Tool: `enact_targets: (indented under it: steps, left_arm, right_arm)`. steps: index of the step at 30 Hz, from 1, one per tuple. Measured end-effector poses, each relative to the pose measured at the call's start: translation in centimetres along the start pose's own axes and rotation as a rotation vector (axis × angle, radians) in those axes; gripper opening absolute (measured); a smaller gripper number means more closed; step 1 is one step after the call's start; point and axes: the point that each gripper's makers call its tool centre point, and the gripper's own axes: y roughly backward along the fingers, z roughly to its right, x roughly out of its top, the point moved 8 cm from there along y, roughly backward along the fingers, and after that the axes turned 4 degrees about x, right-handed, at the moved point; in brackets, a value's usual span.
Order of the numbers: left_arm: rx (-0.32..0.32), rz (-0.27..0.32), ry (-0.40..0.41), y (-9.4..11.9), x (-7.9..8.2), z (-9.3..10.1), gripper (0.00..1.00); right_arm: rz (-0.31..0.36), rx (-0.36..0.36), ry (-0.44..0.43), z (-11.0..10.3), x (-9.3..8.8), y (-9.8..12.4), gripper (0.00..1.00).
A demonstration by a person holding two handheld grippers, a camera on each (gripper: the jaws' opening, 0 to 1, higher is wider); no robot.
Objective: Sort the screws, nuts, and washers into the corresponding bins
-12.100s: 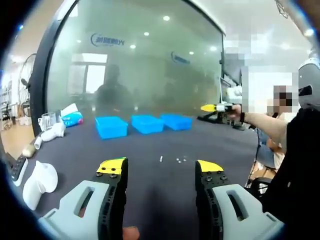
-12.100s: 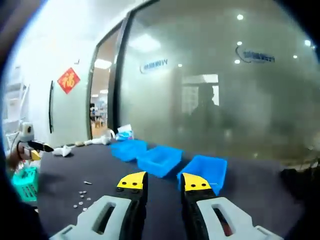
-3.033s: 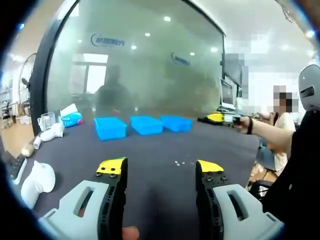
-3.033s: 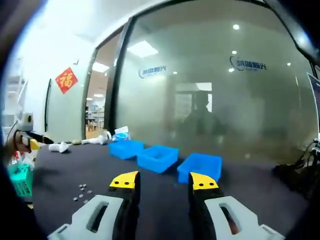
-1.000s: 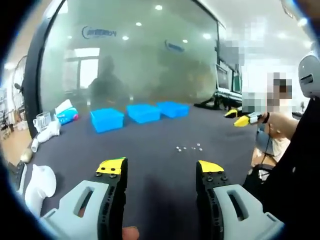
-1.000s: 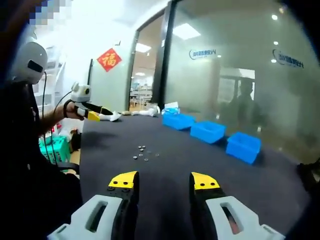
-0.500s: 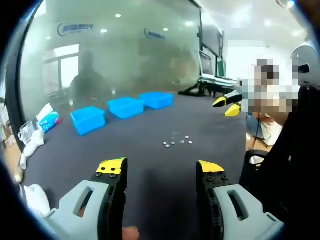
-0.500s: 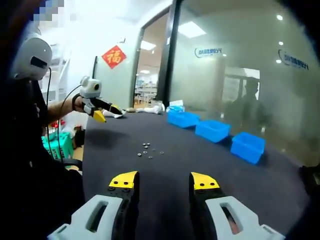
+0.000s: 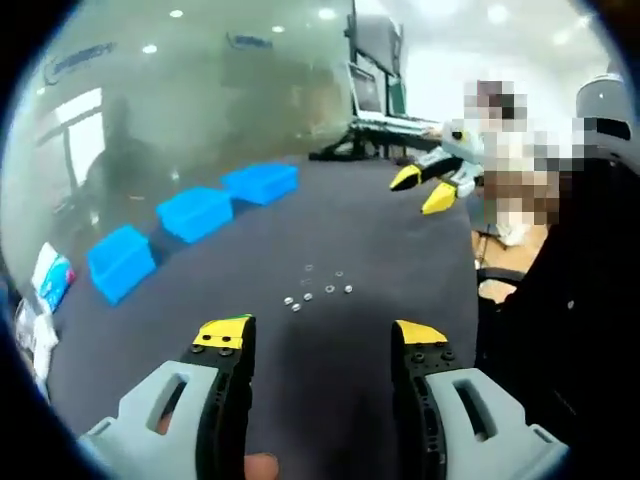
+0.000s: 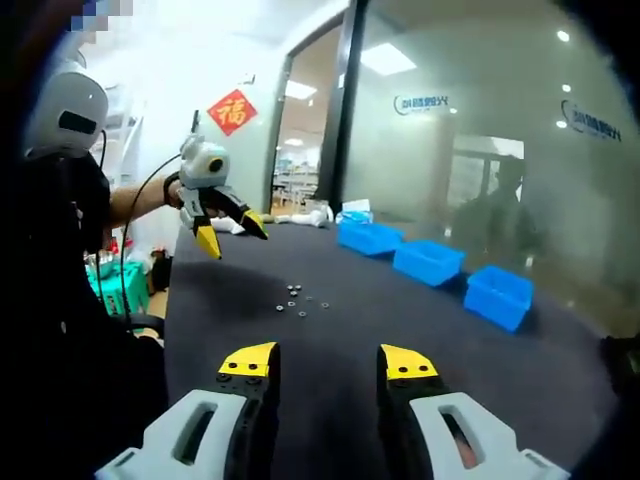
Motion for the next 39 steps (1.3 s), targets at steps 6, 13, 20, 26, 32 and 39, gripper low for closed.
enact_targets:
  steps: [6,13,20,26,32,39]
  left_arm:
    - [-0.072,-0.062,-0.057,-2.4,0.7,1.0,0.52]
    - [-0.147,-0.126,-0.101,-5.0,1.5,2.2,0.51]
    - [-0.204,-0.190,-0.144,-6.8,2.2,3.2,0.48]
    - [-0.226,-0.243,-0.177,-7.3,2.4,3.4,0.48]
    - [-0.236,-0.338,-0.160,-7.3,2.0,3.5,0.44]
    - [-0.227,-0.417,-0.140,-8.1,2.2,2.8,0.37]
  right_arm:
    - [0.012,-0.002,0.001,-0.3,0.1,-0.1,0.35]
    - [0.020,-0.011,-0.008,-0.3,-0.2,0.1,0.35]
    - [0.024,-0.017,-0.014,0.0,-0.4,0.3,0.35]
    - [0.024,-0.011,-0.013,0.0,-0.5,0.2,0.35]
    - [0.025,-0.002,-0.006,-0.1,-0.4,0.0,0.35]
    - [0.035,-0.005,-0.013,-0.1,-0.7,-0.1,0.35]
